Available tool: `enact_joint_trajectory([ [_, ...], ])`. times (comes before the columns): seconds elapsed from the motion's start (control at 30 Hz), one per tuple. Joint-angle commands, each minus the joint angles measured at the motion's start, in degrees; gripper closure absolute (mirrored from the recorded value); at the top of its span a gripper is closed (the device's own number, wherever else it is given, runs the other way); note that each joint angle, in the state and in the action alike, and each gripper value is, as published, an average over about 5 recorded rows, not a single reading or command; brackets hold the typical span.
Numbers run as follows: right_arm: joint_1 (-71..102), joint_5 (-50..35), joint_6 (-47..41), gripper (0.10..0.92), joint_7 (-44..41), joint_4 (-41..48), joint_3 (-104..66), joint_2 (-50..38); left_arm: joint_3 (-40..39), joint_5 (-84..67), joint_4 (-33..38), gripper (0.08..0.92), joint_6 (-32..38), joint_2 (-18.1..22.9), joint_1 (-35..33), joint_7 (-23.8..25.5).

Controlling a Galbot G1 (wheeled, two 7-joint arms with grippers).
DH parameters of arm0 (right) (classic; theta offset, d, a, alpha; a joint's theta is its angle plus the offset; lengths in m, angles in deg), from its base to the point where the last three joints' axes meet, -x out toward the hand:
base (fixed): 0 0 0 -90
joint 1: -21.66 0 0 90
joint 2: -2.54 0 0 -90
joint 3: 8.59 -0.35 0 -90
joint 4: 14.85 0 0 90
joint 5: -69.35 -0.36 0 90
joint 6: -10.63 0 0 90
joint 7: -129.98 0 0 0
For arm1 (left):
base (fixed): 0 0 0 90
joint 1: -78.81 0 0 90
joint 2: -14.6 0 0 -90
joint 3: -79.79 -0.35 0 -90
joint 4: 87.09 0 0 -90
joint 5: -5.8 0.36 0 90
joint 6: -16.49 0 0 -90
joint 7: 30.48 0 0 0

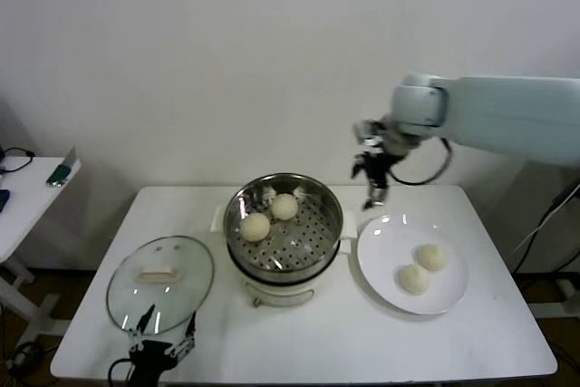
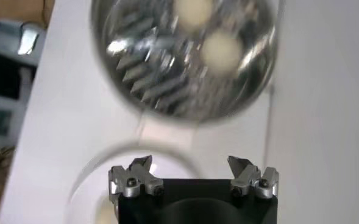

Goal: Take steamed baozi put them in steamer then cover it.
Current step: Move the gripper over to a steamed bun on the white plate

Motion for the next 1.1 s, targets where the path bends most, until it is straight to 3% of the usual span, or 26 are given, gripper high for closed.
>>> enact_joint_trajectory([
  [0.03,7.4,16.1,2.5,0.203,-1.8,-6.2,2.9,-19.0,0.0,0.2,0.1,0.177,-0.1,0.2,-0.1,0.0],
  [0.47,36.1,22.7,-3.3,0.203,5.6,1.8,-21.4,-14.6,0.3,0.6,0.0,0.177,0.0,0.7,-0.7,-0.1],
  [1.1,44.7,22.5,-5.3,0.203,6.6,7.4,-28.8,-10.6,0.6,1.0,-0.6,0.177,-0.4,0.4,-0.5,-0.1],
])
